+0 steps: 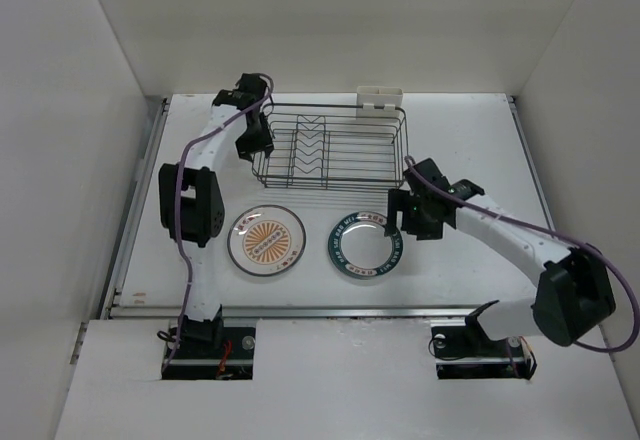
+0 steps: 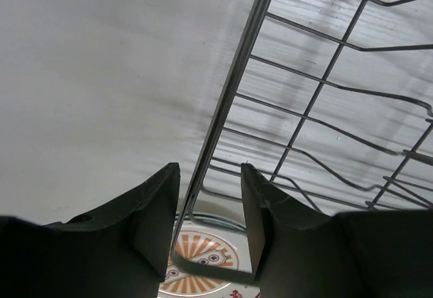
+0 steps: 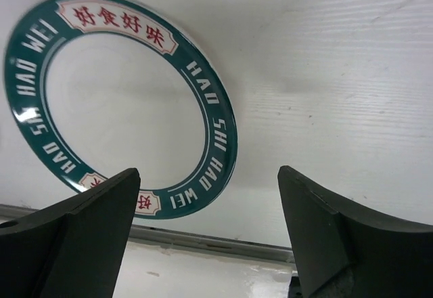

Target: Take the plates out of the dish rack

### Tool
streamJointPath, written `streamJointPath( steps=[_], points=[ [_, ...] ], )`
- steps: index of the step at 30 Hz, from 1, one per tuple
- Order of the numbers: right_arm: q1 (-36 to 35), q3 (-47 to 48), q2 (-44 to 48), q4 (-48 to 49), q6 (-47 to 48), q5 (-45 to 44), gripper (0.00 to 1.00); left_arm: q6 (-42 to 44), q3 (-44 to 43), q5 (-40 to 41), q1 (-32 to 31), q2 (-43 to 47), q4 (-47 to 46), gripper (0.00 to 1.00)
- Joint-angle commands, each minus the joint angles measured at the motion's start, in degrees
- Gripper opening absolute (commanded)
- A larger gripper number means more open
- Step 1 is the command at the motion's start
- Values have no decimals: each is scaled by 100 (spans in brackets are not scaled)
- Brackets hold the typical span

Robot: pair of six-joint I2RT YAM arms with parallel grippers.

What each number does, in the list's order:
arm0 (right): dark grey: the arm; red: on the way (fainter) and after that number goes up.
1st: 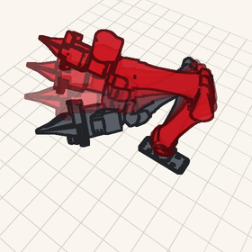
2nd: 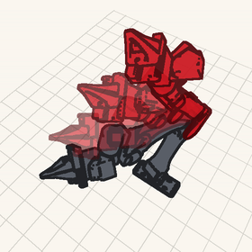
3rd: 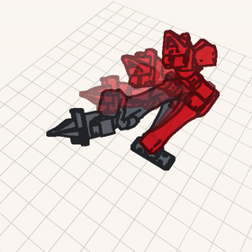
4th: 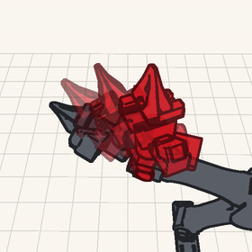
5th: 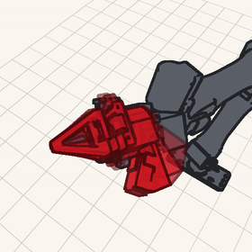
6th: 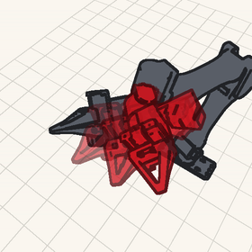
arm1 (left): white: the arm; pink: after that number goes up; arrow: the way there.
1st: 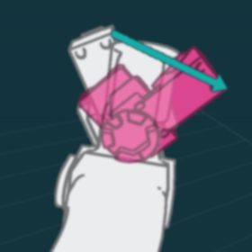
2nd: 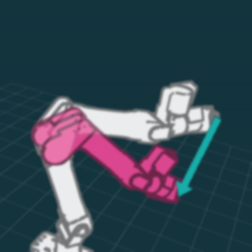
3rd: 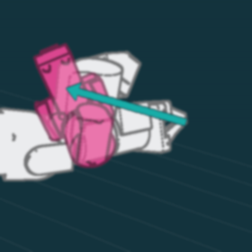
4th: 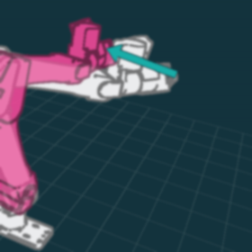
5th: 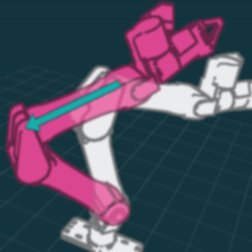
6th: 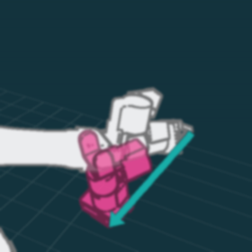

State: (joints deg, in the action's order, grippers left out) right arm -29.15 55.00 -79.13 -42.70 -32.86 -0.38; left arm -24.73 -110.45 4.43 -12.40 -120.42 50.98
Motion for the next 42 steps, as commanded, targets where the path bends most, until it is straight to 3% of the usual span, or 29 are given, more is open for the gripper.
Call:
streamJointPath(
  steps=[1,6,9,15,19,25,42],
  points=[
    [-39,449,713,-195,-141,-618,89,407,-231,611,-25,922,105,38],
    [-39,863,2065,-721,-282,-2104,98,846,-231,1542,27,1827,0,47],
    [-39,933,2568,-924,-396,-2834,100,847,-74,1903,439,2469,0,50],
    [-39,1240,3693,-1048,-326,-3037,100,1478,217,2817,1055,3418,517,64],
    [-39,1460,4247,-1100,-326,-3038,100,1656,787,3485,1056,4033,834,74],
    [-39,1531,4933,-1390,-326,-2915,100,1779,2062,3285,1056,5105,659,77],
    [-39,995,5786,-1733,-1187,-2141,100,1884,2722,2511,1056,6091,711,78]
  ],
)
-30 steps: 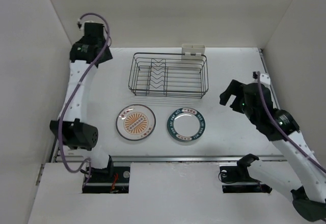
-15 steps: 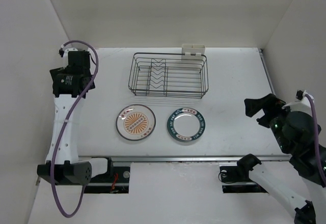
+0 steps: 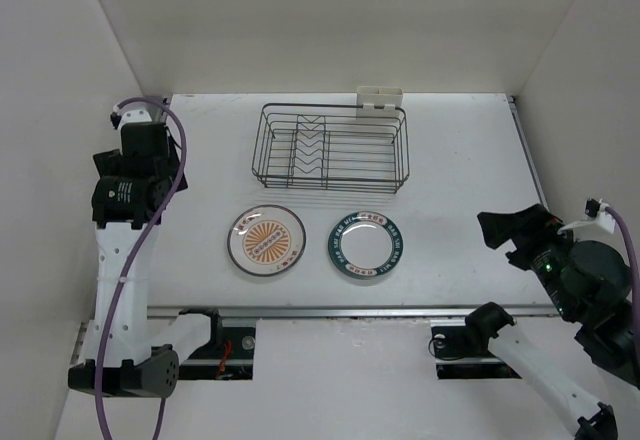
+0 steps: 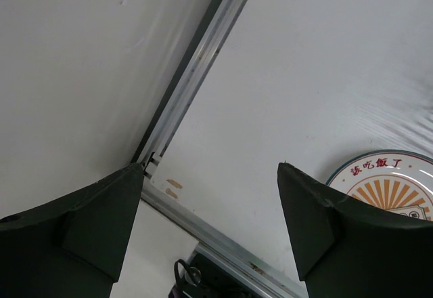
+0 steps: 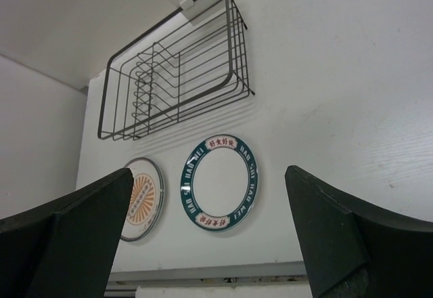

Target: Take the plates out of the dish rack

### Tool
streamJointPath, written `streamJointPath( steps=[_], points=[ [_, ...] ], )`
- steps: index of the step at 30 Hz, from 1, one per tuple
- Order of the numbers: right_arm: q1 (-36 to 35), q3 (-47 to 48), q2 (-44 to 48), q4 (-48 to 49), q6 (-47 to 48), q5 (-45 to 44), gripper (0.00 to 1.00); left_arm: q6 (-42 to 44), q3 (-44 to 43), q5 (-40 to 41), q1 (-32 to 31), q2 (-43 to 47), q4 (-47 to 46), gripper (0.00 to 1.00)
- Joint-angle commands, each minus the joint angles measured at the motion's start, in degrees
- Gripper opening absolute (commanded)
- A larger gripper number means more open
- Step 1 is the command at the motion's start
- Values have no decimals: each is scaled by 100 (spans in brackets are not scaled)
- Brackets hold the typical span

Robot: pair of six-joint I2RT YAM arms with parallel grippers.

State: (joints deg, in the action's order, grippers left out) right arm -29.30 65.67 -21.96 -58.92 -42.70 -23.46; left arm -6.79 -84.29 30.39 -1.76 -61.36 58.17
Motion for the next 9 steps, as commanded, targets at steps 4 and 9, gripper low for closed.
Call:
streamJointPath(
  steps=[4,9],
  points=[
    [-23,-133,121,-225,-327,167,100,143,106,-86,-9,300,54,78],
    [-23,-186,235,-278,-327,219,100,195,159,-200,-9,415,106,79]
  ],
)
